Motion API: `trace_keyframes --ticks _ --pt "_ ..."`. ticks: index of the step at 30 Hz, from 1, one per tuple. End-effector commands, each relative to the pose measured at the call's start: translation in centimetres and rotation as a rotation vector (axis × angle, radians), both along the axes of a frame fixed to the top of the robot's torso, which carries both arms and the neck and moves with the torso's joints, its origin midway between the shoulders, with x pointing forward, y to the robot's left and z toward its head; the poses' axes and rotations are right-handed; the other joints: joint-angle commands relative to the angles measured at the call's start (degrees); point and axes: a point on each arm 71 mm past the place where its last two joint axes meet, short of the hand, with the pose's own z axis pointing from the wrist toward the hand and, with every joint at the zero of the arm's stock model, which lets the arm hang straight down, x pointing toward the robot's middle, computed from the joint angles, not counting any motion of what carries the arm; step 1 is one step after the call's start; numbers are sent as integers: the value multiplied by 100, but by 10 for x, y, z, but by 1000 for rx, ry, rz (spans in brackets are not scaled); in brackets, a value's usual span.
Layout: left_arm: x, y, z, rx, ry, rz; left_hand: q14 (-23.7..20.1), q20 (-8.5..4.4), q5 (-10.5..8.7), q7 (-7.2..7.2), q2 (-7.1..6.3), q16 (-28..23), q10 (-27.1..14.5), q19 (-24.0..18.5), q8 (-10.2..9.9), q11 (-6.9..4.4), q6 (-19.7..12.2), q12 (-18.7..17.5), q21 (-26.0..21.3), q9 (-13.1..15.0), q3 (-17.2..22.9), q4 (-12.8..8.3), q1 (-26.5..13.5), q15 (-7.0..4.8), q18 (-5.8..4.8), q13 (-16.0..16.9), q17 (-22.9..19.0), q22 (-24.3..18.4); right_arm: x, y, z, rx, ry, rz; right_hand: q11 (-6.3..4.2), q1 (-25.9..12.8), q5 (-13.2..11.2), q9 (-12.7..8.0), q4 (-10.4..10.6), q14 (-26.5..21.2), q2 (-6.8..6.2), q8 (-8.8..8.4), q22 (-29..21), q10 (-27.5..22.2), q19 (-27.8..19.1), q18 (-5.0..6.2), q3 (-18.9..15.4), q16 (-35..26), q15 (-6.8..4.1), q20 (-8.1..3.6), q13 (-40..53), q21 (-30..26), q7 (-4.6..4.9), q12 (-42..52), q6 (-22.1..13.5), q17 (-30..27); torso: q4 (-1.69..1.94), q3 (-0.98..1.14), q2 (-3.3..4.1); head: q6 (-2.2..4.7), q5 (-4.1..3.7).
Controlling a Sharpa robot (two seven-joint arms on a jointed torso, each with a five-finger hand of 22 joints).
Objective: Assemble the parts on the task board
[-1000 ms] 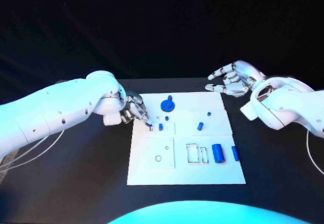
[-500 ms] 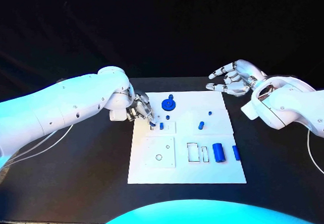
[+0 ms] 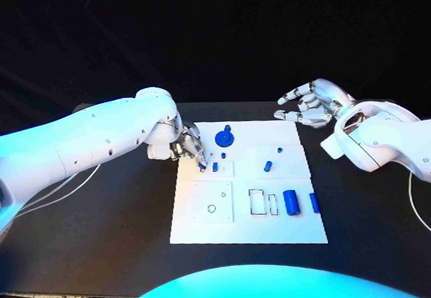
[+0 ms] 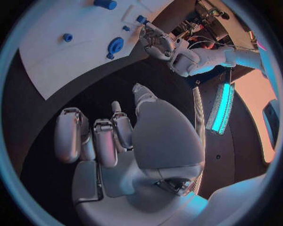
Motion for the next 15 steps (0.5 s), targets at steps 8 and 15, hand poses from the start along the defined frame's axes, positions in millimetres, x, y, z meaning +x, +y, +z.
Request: trace_keyframes --ticks 8,15 --pt "-1 -3 1 41 -1 -42 525 -13 15 -104 -26 42 24 44 45 -17 122 7 31 755 833 -820 -66 -41 -59 -10 1274 15 -1 2 0 -6 -9 17 -10 -26 36 -9 -15 480 4 21 639 -37 -27 107 0 -32 -40 -25 309 -28 -9 -15 5 969 -2 2 0 -12 6" --pt "-1 -5 2 59 -19 -56 528 -16 15 -108 -43 48 30 51 47 -21 123 7 37 766 850 -850 -71 -45 -62 -8 1284 26 -1 2 0 -5 -10 18 -10 -26 36 -9 -15 480 4 21 639 -37 -27 107 0 -32 -40 -25 309 -28 -9 -15 5 969 -1 1 0 -15 4"
